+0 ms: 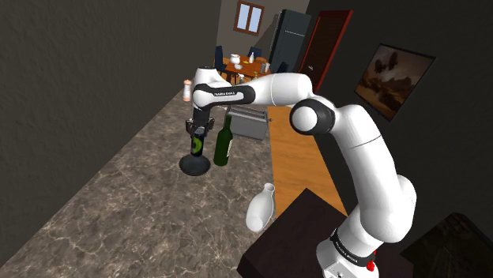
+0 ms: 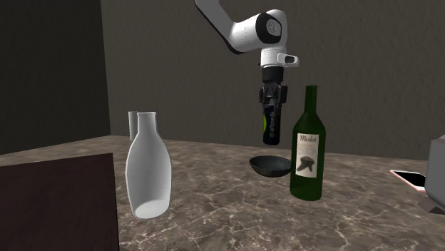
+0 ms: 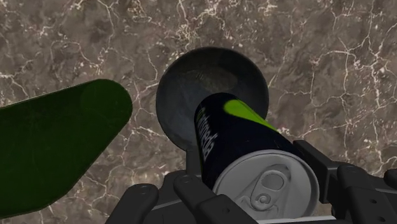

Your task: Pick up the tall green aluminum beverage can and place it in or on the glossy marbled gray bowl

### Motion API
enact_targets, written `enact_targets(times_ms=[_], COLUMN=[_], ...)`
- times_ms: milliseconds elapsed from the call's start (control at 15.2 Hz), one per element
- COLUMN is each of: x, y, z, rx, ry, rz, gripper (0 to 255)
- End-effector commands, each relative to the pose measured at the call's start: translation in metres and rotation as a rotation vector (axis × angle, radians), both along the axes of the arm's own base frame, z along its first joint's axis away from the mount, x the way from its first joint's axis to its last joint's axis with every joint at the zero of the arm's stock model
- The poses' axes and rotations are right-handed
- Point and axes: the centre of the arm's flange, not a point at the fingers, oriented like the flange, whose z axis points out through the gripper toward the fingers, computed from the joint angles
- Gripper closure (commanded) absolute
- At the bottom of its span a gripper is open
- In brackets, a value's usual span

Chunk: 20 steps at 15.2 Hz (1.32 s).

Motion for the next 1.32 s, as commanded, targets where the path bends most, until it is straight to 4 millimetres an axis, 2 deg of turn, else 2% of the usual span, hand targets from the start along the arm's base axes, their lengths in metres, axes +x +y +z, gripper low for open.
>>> enact_targets(times_ms=[0, 792, 1254], x=[-0.001, -0.001, 0.0], y=[0.0, 0.0, 0.0], z=[-0.009, -0.073, -0.073], rx=[0.0, 0.0, 0.0], ry=[-0.001, -0.001, -0.001], rz=[0.0, 0.0, 0.0], gripper=[255, 255, 255])
